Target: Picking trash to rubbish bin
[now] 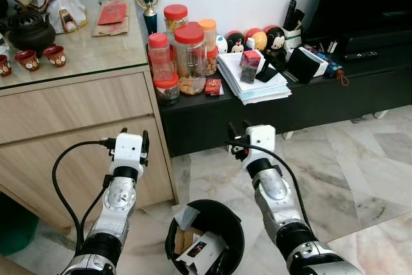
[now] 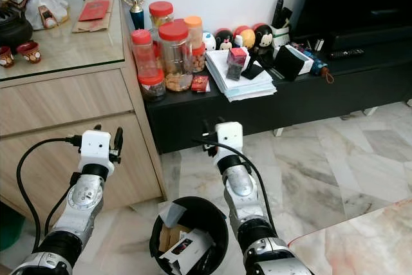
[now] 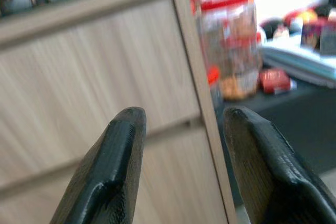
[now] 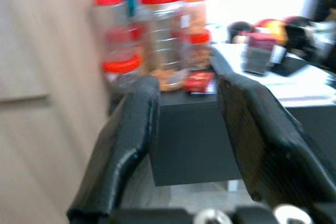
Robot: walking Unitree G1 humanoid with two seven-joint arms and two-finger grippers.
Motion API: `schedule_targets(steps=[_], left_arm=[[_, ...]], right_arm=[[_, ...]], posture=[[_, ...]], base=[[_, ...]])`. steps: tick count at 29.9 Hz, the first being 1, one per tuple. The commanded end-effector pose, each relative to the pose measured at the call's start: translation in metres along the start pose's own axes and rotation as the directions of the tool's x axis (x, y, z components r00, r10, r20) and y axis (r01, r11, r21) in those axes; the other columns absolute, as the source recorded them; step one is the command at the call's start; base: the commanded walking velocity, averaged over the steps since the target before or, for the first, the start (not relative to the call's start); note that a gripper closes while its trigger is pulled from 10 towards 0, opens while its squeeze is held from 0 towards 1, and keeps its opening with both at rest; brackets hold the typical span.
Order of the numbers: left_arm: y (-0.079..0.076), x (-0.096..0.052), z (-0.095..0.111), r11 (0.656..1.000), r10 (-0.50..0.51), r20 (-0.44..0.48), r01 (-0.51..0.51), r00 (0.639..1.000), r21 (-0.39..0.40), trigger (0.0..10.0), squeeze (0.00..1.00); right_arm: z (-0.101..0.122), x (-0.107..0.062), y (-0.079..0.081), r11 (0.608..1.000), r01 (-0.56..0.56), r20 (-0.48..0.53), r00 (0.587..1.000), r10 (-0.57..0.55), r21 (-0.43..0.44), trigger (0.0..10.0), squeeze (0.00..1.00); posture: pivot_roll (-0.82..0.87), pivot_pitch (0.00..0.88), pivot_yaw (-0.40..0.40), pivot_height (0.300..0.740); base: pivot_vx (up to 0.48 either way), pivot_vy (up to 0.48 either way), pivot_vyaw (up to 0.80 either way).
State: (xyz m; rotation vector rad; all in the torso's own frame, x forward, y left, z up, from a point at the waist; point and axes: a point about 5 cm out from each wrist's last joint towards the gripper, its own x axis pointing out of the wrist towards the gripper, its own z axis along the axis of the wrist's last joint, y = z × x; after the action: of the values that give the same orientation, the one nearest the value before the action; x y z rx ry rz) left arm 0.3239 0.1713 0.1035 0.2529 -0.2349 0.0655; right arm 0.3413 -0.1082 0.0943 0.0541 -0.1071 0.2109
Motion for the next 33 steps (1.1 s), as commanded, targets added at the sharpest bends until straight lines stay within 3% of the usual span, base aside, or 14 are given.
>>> schedule_targets(steps=[1, 8, 33], left_arm=[[-0.001, 0.0, 0.006, 1.0, 0.007, 0.034, -0.007, 0.999, 0.007, 10.0, 0.0], [-0.009, 0.004, 0.014, 1.0, -0.024, 0.057, 0.024, 0.998, 0.001, 10.0, 0.0], [-0.012, 0.008, 0.023, 1.0, -0.017, 0.095, 0.017, 0.995, -0.004, 10.0, 0.0]], right_arm=[[0.014, 0.008, -0.003, 1.0, 0.014, 0.049, 0.999, -0.015, 0.025, 10.0, 0.0], [0.02, 0.01, -0.003, 0.999, 0.023, 0.074, 0.997, -0.025, 0.025, 10.0, 0.0], [0.019, 0.009, 0.005, 0.999, 0.001, 0.081, 0.997, -0.004, 0.038, 10.0, 0.0]], posture=[[0.19, 0.0, 0.018, 0.74], [0.18, 0.0, 0.034, 0.74], [0.18, 0.0, 0.035, 0.74]], base=[[0.0, 0.0, 0.0], [0.0, 0.0, 0.0], [0.0, 0.0, 0.0]])
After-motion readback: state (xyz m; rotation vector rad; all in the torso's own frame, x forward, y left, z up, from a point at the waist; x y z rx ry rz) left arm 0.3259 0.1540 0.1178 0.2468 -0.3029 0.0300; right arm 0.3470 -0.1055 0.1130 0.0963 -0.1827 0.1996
